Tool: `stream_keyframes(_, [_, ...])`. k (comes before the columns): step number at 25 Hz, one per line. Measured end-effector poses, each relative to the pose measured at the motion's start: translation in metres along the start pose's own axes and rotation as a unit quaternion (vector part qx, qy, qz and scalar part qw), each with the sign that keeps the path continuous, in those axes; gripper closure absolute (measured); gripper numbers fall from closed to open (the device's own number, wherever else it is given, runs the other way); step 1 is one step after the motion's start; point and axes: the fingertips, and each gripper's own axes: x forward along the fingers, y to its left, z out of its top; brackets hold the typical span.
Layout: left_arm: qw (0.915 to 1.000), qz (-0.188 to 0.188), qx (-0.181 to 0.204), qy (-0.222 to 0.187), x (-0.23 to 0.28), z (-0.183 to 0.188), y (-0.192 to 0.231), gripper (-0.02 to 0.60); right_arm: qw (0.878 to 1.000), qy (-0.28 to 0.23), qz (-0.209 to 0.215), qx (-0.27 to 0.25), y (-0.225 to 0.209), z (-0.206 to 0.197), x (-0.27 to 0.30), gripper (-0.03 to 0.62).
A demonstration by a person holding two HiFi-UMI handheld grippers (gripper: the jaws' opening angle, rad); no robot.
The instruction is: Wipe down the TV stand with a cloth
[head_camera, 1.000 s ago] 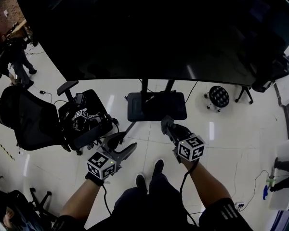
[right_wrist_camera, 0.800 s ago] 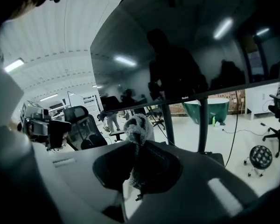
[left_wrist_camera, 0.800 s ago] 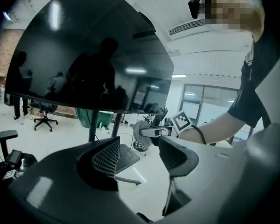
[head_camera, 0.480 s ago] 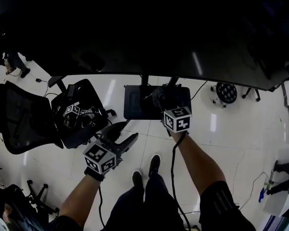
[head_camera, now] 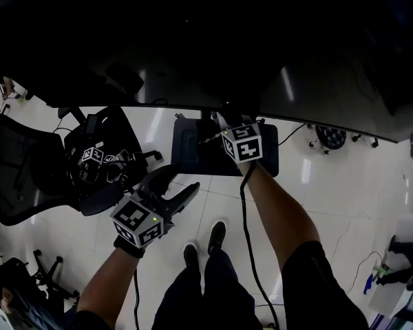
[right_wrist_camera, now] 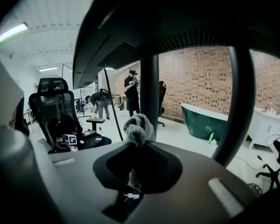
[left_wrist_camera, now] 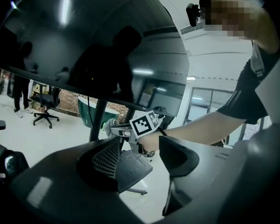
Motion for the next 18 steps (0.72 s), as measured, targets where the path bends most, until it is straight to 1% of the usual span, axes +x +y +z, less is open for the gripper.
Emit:
stream_keyframes(5, [1.0000, 0.002, -0.004, 0.005, 0.011, -0.010, 0.006, 0.295, 0.998, 0.003, -0.005, -0.058, -0.010, 0.001, 0.035, 0.565])
stream_keyframes(10, [0.9998, 0.003, -0.018, 0.006, 0.022, -0.021, 0.008, 0.295, 0.998, -0.001, -0.006, -0.068, -0.015, 0.007, 0.053, 0.565])
stream_keyframes(13, [0.9994, 0.005, -0.032, 0.014, 0.029, -0.033, 0.008, 0.295, 0.998, 0.013, -0.003, -0.069, -0.017, -0.008, 0.063, 0.565])
stream_keyframes(18, [0.9989, 0.015, -0.043, 0.015, 0.035, -0.045, 0.015, 0.295, 0.996, 0.040, 0.021, -0.082, -0.011, -0.032, 0.083, 0.563])
